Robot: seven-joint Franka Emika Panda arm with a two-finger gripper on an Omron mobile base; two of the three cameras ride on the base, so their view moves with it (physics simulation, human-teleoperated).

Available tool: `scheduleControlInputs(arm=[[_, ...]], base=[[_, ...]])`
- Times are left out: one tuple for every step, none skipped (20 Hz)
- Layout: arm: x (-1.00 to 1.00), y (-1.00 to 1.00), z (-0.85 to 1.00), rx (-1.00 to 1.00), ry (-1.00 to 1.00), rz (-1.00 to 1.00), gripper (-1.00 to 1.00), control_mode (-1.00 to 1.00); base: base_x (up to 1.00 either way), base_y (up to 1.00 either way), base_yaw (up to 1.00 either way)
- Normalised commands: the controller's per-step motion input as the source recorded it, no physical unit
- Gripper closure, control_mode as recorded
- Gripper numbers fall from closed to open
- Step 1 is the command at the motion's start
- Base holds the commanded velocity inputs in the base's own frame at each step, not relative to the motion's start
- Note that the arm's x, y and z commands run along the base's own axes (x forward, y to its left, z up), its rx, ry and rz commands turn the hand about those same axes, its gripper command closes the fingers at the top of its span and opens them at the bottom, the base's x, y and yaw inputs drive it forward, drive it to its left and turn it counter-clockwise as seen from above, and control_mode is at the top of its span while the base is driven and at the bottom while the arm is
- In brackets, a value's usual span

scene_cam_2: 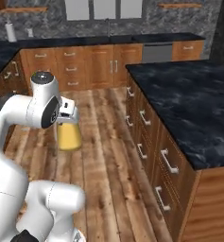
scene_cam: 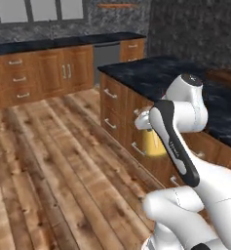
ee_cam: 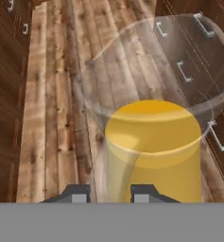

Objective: There is a tray on the dining counter. Grab the cup, mug, and pitcher and place them on the tray. The pitcher may be placed next to the tray if it cannot fit the tray.

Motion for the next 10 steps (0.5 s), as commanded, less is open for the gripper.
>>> scheduleControlInputs(arm=[[0.00,0.00,0.00,0.00,0.00,0.00,1.00,1.00],[0.00,0.00,0.00,0.00,0.00,0.00,1.00,1.00],[0.00,0.00,0.00,0.00,0.00,0.00,1.00,1.00],[0.00,0.00,0.00,0.00,0.00,0.00,1.00,1.00],[0.00,0.00,0.00,0.00,0.00,0.00,1.00,1.00],[0.00,0.00,0.00,0.00,0.00,0.00,1.00,1.00],[0.00,0.00,0.00,0.00,0.00,0.00,1.00,1.00],[0.00,0.00,0.00,0.00,0.00,0.00,1.00,1.00],[0.00,0.00,0.00,0.00,0.00,0.00,1.00,1.00],[0.00,0.00,0.00,0.00,0.00,0.00,1.00,1.00]], base=[[-0.08,0.00,-1.00],[-0.09,0.00,-1.00],[-0.08,0.00,-1.00],[-0.09,0.00,-1.00],[-0.05,0.00,-0.99],[0.00,0.00,-0.98],[0.00,0.00,-0.96],[0.00,0.00,-0.95],[0.00,0.00,-0.92],[0.00,0.00,-0.89]])
